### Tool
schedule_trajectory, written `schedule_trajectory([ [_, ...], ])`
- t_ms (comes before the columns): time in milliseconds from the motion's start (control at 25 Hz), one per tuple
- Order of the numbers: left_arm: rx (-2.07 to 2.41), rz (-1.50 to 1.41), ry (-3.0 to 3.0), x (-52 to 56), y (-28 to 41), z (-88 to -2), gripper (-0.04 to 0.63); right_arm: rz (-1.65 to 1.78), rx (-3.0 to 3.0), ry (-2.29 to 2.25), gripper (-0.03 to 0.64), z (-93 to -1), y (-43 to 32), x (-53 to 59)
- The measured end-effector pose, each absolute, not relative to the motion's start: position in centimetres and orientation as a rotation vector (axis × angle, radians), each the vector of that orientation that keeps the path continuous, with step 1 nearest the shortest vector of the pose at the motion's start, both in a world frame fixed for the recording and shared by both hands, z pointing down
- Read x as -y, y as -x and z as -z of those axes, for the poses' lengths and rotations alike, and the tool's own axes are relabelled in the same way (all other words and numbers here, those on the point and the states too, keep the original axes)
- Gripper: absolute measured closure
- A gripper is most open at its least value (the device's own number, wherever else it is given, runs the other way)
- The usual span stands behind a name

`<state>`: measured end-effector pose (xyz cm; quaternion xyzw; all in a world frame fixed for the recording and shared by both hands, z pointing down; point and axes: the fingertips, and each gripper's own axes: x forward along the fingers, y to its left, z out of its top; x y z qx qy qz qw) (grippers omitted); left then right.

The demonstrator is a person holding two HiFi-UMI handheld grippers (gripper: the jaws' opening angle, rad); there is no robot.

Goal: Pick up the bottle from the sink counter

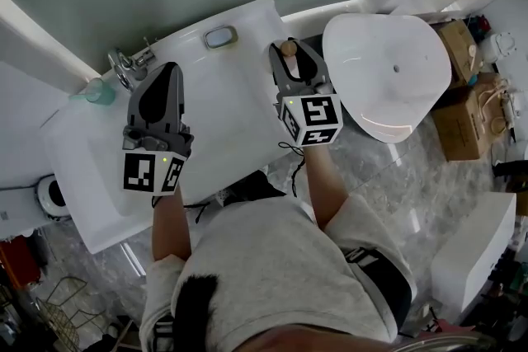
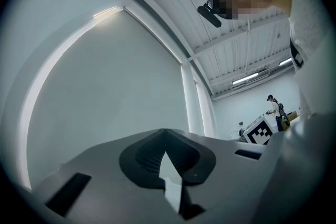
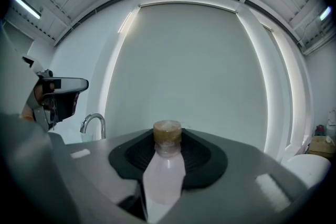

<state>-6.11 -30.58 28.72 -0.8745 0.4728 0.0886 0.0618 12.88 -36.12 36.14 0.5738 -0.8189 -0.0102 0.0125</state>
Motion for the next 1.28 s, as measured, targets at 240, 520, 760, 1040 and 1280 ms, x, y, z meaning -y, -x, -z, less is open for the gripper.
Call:
schedule_trajectory([
  [240,-1.395,-0.294,2.658,29.1,6.4,-28.2,0.588,0.069,2.533,-1.828,0.466,-34.5,-12.8,32.6],
  [520,-1.354,-0.315,2.674,27.0,6.1,-27.9,0.588,0.111,2.517,-1.891,0.466,-32.5,-13.5,28.5],
  [760,-1.331,-0.318,2.676,25.2,5.9,-27.6,0.588,0.131,2.505,-1.943,0.466,-31.1,-14.3,25.2],
  [1040,-1.327,-0.34,2.668,23.3,5.6,-26.9,0.588,0.148,2.502,-1.985,0.466,-30.2,-15.1,22.0],
  [1280,-1.316,-0.347,2.667,22.2,5.3,-26.7,0.588,0.168,2.494,-2.01,0.466,-29.8,-15.6,20.4],
])
